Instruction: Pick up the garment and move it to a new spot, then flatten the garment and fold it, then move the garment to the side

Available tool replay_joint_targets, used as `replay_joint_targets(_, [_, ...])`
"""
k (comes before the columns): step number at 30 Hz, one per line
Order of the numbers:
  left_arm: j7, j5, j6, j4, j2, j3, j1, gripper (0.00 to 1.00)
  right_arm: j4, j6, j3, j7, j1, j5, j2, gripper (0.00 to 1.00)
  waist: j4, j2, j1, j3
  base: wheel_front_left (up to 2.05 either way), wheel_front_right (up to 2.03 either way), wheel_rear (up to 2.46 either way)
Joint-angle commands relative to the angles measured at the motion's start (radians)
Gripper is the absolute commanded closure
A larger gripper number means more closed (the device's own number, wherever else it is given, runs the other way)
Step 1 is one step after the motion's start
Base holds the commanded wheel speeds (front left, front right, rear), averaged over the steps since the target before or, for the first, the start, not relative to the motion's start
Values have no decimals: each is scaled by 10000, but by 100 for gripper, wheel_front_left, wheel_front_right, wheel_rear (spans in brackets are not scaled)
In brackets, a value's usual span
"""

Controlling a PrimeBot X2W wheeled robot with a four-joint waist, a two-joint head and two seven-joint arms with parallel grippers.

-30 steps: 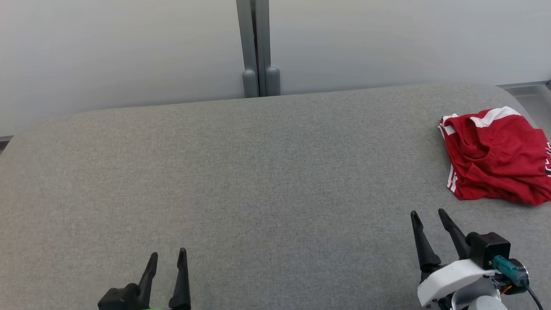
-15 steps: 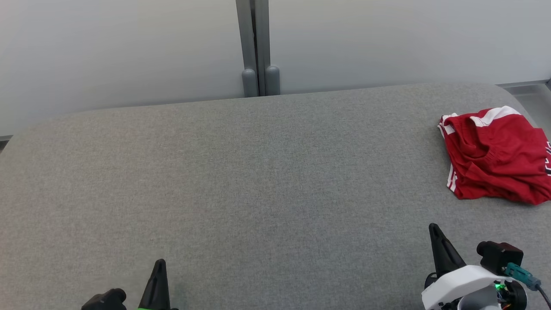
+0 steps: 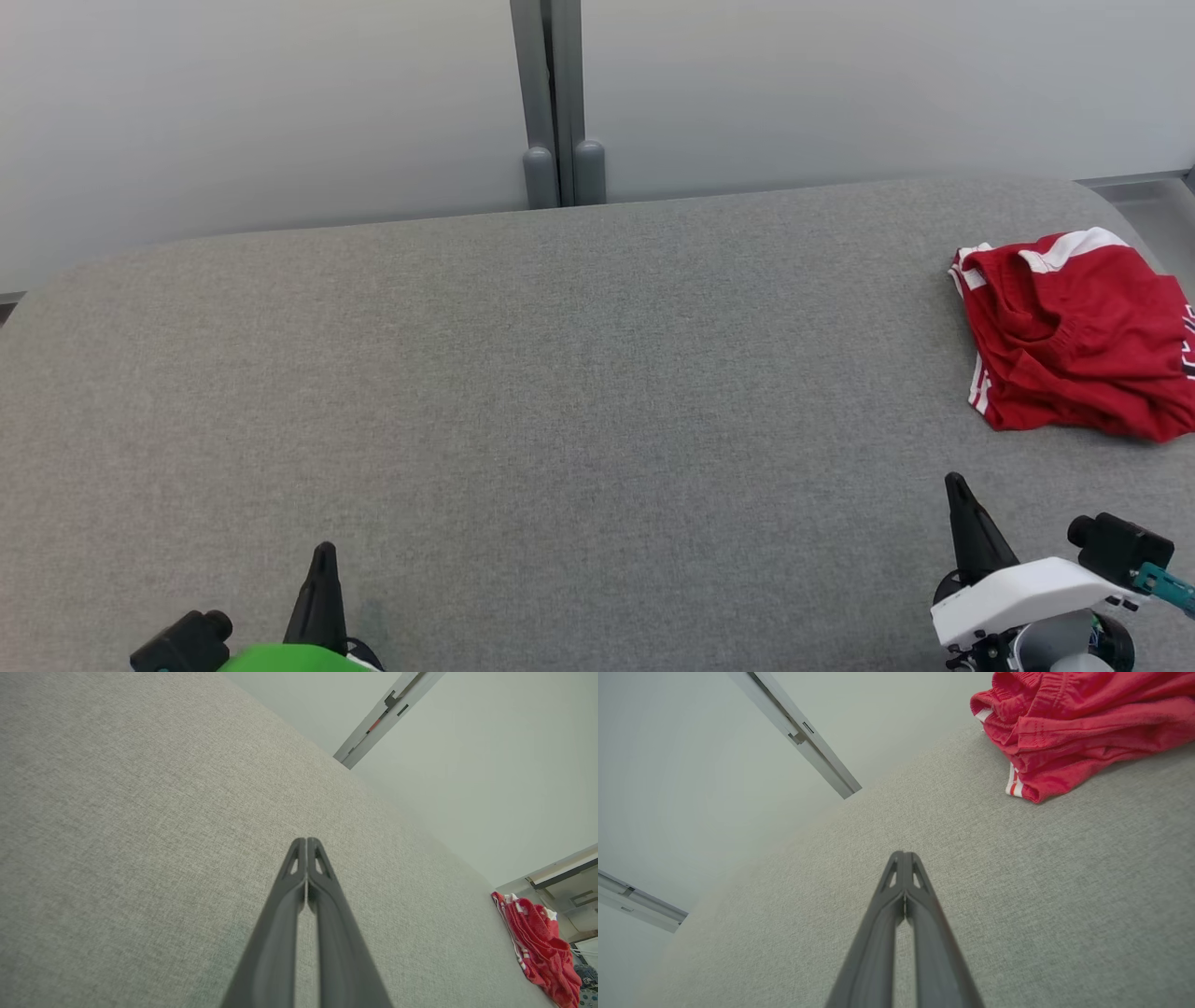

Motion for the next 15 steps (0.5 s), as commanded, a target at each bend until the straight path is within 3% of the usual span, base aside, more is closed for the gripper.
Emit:
replay_joint_targets(1, [79,-339,-48,-174,87,83,-329,100,-196,-3,-60,70,-225,371,-58,100,-1,0,0,3,0,0,0])
replay_joint_targets(15, [562,-2039,-107,-256,112,404,-621,100,-361,-4,-205,571,-321,2285,-74,100,-17,0,0,30,0,0,0])
